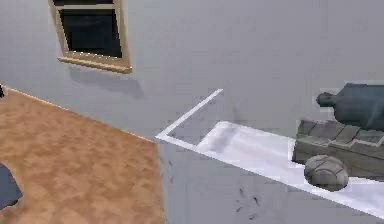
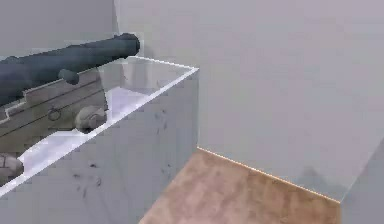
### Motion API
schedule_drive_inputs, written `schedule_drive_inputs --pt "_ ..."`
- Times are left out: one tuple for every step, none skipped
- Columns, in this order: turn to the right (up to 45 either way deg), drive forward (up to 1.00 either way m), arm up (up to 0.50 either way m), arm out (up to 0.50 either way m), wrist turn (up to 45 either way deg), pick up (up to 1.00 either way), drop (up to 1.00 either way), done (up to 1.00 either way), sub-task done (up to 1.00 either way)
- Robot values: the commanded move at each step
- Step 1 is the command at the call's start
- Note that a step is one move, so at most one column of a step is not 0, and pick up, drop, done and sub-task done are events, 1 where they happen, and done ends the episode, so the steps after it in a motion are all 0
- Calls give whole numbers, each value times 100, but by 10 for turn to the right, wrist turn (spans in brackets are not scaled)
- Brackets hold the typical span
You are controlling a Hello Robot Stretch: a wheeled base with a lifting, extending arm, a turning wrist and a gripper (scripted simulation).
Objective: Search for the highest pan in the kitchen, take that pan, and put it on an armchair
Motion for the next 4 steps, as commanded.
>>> schedule_drive_inputs --pt "-450 0 0 0 0 0 0 0 0" --pt "-450 0 0 0 0 0 0 0 0" --pt "-300 0 0 0 0 0 0 0 0" --pt "0 40 0 0 0 0 0 0 0"
